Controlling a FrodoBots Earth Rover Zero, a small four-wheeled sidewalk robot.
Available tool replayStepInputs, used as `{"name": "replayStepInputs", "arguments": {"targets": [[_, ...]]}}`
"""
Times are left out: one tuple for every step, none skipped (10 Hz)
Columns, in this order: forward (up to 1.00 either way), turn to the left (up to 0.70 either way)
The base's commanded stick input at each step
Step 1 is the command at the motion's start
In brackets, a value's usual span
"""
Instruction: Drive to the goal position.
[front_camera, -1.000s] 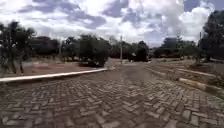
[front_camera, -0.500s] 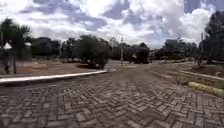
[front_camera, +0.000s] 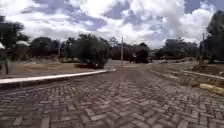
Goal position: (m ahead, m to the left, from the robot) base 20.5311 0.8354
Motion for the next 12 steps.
{"name": "replayStepInputs", "arguments": {"targets": [[1.0, 0.0], [1.0, 0.0], [1.0, 0.0], [1.0, 0.0], [1.0, 0.0], [1.0, 0.0], [1.0, 0.0], [1.0, 0.0], [1.0, 0.0], [1.0, 0.0], [1.0, 0.0], [1.0, 0.0]]}}
